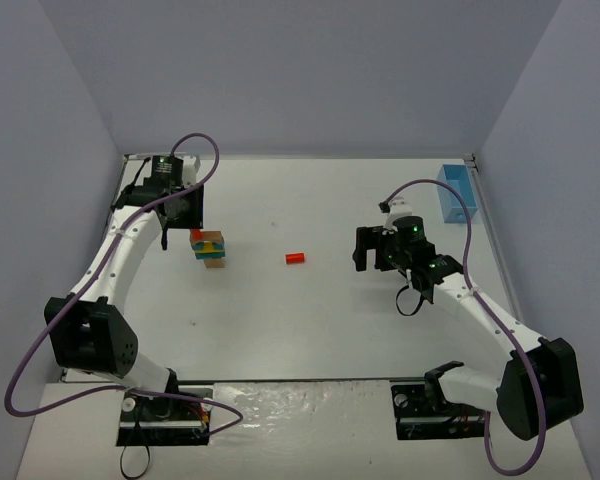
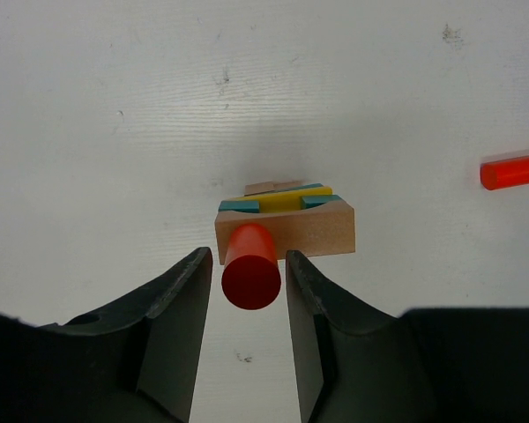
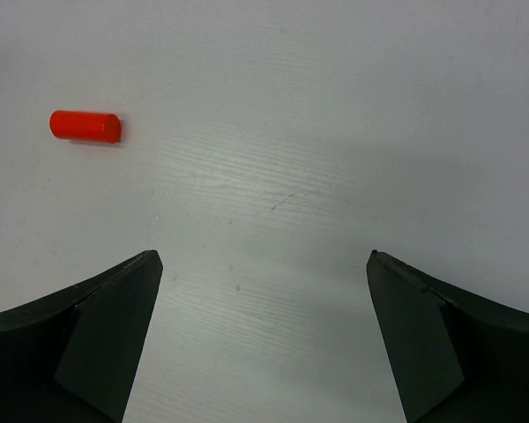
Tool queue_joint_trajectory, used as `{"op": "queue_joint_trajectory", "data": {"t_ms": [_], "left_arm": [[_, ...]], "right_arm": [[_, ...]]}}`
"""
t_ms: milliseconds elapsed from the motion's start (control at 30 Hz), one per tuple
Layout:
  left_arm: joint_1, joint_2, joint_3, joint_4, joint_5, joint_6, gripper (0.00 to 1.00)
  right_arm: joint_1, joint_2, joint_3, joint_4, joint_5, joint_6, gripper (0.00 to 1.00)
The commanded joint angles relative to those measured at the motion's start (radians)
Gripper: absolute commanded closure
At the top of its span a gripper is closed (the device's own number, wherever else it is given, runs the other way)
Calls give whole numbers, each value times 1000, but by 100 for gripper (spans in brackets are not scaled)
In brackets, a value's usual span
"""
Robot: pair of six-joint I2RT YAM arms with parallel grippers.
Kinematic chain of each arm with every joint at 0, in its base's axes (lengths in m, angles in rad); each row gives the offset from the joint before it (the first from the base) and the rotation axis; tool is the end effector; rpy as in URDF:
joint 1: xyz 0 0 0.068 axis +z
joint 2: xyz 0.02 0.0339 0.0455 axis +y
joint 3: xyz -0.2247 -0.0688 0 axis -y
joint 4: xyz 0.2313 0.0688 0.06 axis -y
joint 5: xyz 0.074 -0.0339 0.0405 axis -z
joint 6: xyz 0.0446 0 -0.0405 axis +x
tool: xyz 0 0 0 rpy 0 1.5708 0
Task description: Build the wood block tower
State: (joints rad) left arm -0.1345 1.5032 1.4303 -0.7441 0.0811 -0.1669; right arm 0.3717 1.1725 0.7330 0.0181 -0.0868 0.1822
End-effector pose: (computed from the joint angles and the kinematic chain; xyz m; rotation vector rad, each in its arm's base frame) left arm 0.3176 -0.0466 0.2943 -0.0003 2.3977 -0.2386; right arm 0.2555 0.1038 0.2281 -0.2473 2.0027 0.4414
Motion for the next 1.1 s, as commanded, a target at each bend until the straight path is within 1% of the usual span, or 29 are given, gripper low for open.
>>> {"op": "queue_joint_trajectory", "data": {"t_ms": [0, 200, 267, 400, 467, 500, 567, 600, 667, 700, 867, 967, 1067], "left_arm": [[0, -53, 16, 19, -3, 5, 59], [-5, -82, 41, 13, 4, 0, 51], [-7, -104, 52, 7, -7, -4, 50], [-7, -182, 46, 1, 24, -20, 50], [-7, -234, 39, -5, 42, -31, 49], [-7, -235, 33, -9, 43, -36, 49], [-7, -321, 9, -18, 59, -48, 49], [-7, -342, -18, -20, 61, -52, 49], [-5, -386, -52, -21, 56, -56, 49], [-5, -413, -78, -25, 50, -57, 49], [-5, -499, -168, -62, 65, -65, 49], [-5, -547, -207, -62, 62, -74, 49], [-4, -565, -221, -67, 78, -82, 49]], "right_arm": [[-10, 2, 9, 45, -12, -8, 0], [-10, 2, 14, 46, -33, -12, 0], [-9, 14, 21, 46, -68, -22, 0], [11, 65, 60, 48, -163, -61, 0], [41, 111, 97, 46, -203, -81, 0], [58, 133, 114, 46, -203, -95, 0], [118, 203, 168, 45, -217, -146, 1], [138, 228, 182, 46, -228, -204, 2], [162, 306, 222, 45, -276, -260, 3], [161, 326, 249, 46, -321, -298, 3], [162, 504, 367, 33, -445, -431, 3], [177, 560, 429, 4, -457, -491, 3], [194, 637, 488, -10, -463, -540, 5]]}}
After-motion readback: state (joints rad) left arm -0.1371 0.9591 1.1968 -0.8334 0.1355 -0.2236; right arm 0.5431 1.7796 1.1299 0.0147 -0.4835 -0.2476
